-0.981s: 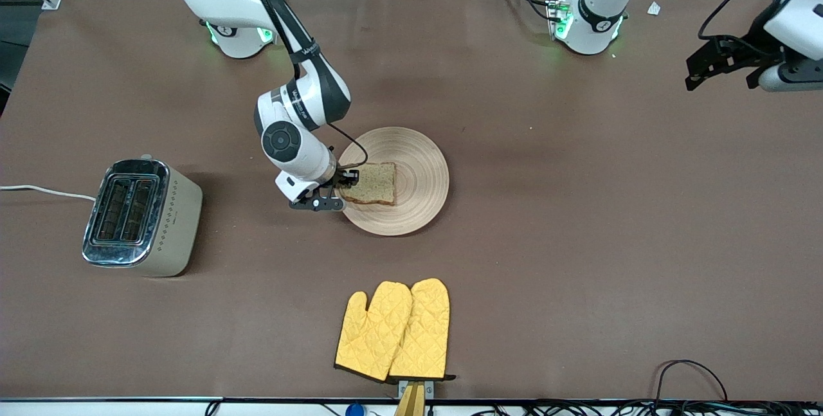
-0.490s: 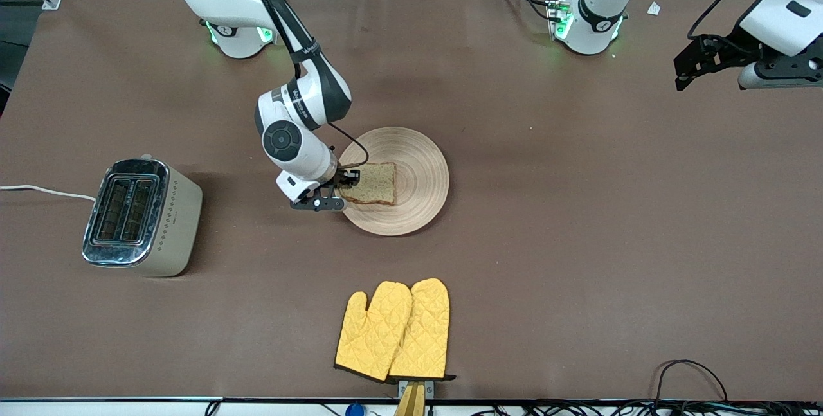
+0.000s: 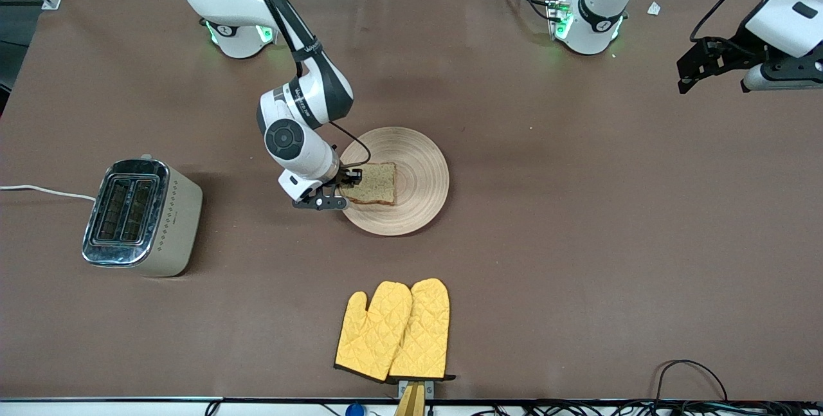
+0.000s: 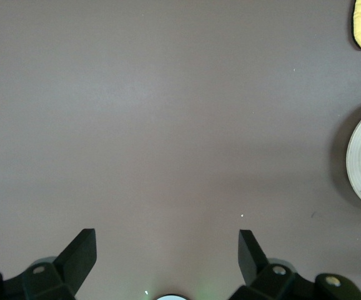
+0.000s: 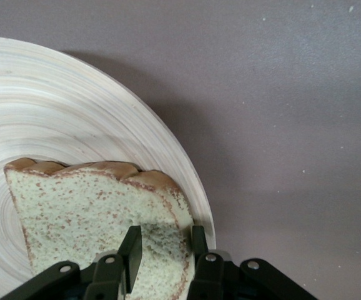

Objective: Move plate and put bread in toaster
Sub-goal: 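Lift the bread slice off the plate with the right gripper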

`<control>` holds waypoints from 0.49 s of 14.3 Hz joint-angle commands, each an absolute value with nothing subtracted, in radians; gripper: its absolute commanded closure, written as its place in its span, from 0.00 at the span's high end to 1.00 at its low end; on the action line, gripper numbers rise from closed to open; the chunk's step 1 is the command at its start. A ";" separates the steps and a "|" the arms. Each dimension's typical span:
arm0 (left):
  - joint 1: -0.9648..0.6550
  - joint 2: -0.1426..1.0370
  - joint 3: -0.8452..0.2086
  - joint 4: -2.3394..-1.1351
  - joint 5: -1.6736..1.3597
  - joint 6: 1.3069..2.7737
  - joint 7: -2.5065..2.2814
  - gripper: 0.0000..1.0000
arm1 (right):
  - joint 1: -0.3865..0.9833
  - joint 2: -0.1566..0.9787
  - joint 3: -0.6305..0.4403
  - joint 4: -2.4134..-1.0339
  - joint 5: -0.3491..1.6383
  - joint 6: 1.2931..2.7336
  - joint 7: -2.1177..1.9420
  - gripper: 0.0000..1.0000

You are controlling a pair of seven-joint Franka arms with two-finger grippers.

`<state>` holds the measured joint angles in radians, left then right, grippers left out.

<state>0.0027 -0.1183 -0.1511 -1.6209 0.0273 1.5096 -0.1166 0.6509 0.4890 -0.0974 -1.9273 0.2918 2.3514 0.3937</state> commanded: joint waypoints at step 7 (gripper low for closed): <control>0.011 -0.068 -0.149 -1.586 0.012 1.548 -0.097 1.00 | 0.661 0.483 -0.100 -1.945 0.281 2.387 0.423 0.39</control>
<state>0.0049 -0.0786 -0.1499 -1.6091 0.0272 1.5479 -0.1166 0.6525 0.4895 -0.0973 -1.9293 0.2918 2.3662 0.4015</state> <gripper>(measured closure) 0.000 0.604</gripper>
